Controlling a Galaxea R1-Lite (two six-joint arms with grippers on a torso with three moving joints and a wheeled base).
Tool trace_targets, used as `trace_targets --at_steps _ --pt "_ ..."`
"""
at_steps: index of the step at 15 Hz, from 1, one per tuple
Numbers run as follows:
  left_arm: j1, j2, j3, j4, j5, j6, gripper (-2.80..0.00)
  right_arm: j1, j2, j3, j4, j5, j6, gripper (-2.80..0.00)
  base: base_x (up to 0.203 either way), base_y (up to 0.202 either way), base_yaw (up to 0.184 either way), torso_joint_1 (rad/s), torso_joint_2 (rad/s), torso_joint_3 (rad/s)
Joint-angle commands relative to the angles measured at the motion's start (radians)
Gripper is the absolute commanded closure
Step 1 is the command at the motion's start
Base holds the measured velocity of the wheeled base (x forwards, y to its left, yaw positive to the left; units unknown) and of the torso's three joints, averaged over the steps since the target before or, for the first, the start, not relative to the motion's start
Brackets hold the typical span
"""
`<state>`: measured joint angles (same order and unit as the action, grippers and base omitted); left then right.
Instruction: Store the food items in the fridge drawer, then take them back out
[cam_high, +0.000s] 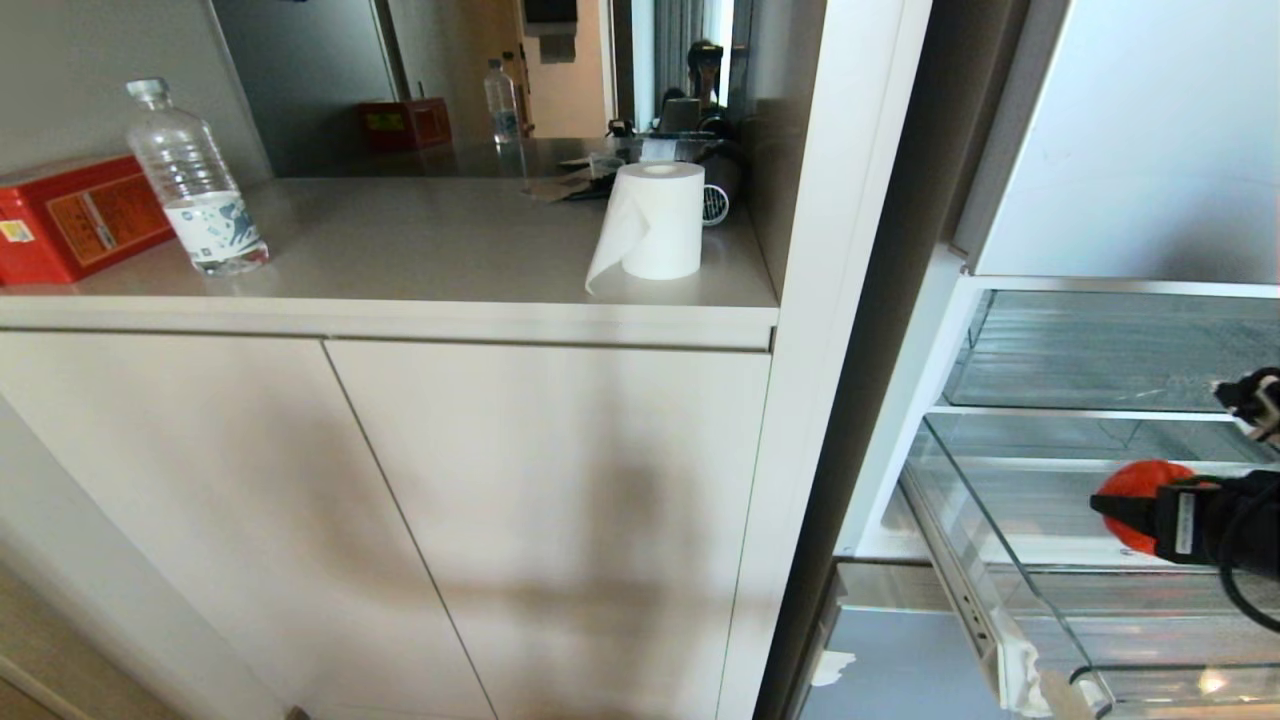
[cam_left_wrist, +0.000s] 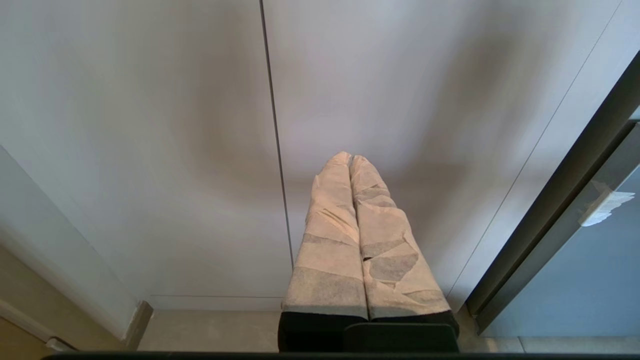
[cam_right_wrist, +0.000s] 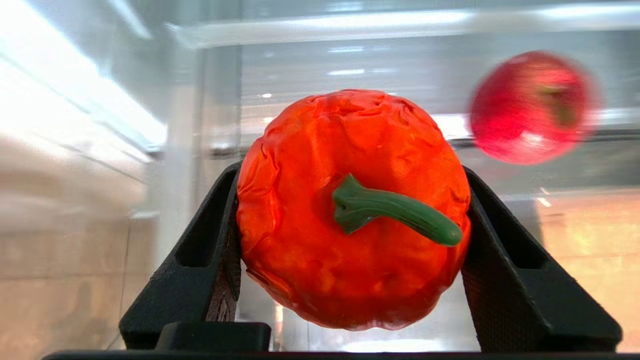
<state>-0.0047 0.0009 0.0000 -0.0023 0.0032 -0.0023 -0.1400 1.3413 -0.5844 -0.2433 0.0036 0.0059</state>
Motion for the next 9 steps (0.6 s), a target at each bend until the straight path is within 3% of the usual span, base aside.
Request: trace_targets --at_steps 1,5,9 --pt "0.0 0.001 0.0 -0.001 0.0 0.0 0.0 0.0 -0.254 0.015 0.071 0.002 -0.001 0.0 0.0 0.0 0.0 0.0 0.0 0.0" --pt "0.0 0.001 0.0 0.0 0.0 0.0 0.0 0.001 -0.636 0.039 0.264 0.004 -0.024 0.0 0.0 0.0 0.0 0.0 0.0 0.0" --pt "0.0 0.001 0.0 0.0 0.0 -0.001 0.0 0.002 -0.934 0.081 0.368 0.011 -0.04 0.0 0.0 0.0 0.0 0.0 0.0 0.0"
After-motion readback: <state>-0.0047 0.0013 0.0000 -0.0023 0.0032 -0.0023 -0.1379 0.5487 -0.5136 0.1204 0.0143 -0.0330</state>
